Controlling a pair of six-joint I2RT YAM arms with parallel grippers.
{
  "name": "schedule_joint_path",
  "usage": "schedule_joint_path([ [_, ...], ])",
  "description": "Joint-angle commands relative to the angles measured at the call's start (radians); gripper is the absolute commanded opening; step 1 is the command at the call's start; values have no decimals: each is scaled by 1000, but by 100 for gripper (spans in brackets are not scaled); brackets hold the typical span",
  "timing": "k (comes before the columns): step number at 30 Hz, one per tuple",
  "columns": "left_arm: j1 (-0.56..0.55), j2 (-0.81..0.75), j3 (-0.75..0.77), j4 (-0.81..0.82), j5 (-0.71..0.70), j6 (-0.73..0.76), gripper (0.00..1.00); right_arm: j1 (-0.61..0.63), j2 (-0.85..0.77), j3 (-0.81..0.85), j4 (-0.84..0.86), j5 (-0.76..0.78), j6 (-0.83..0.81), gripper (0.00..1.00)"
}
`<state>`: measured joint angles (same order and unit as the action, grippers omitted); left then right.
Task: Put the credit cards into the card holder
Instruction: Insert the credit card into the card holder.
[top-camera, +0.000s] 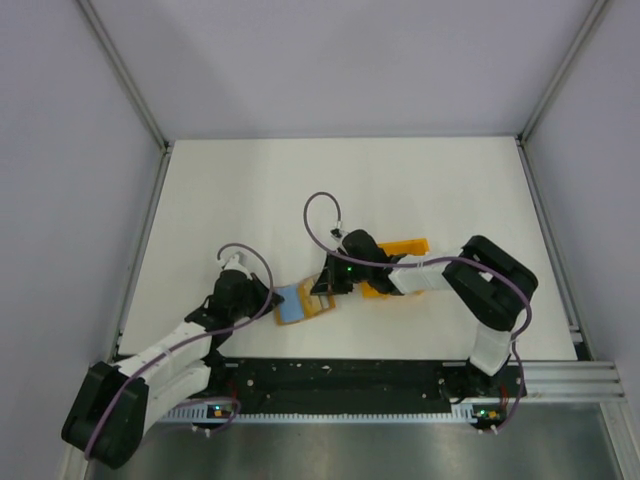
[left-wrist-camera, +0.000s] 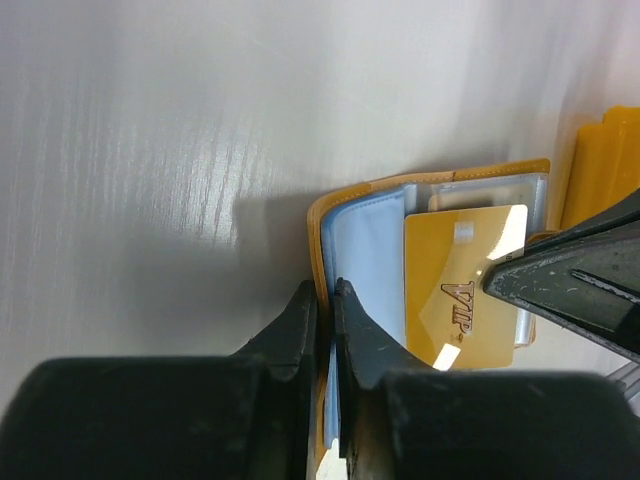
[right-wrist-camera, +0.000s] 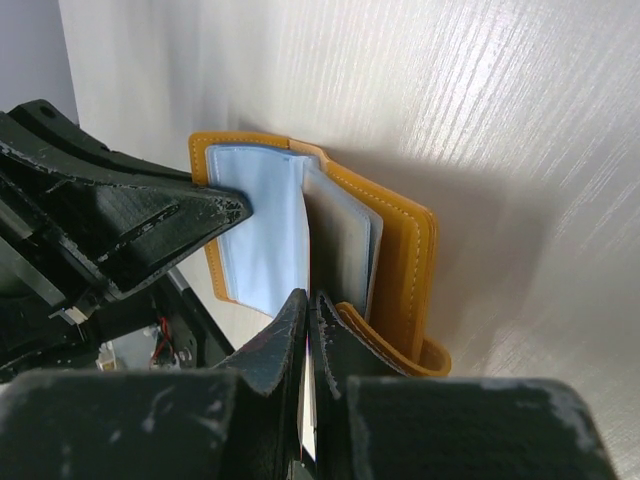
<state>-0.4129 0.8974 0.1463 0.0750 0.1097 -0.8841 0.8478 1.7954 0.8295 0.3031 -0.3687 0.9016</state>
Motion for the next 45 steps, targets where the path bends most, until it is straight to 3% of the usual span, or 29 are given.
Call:
schedule_joint_path([
  [1,2,20,15,-6,-34,11,10,-4,28,-1,48,-32,6,0],
  [8,0,23,18,-17,-42,13,21,-7,74,43,57,-67,2,0],
  [18,0,21,21,-18,-36,19,28,-38,98,88,25,-38,-16,0],
  [27,0,18,9,-11,-27,13,27,-26,128,88,82,-38,17,0],
  [34,0,17,-1,12,-12,1,28,45,116,46,54,49,48,0],
  [39,0,8,-7,6,-10,0,27,14,87,28,39,128,46,0],
  [42,0,6,-8,-1,-13,0,19,-15,90,49,36,122,31,0],
  [45,0,0,-13,0,-10,-4,19,-10,90,56,25,99,26,0],
])
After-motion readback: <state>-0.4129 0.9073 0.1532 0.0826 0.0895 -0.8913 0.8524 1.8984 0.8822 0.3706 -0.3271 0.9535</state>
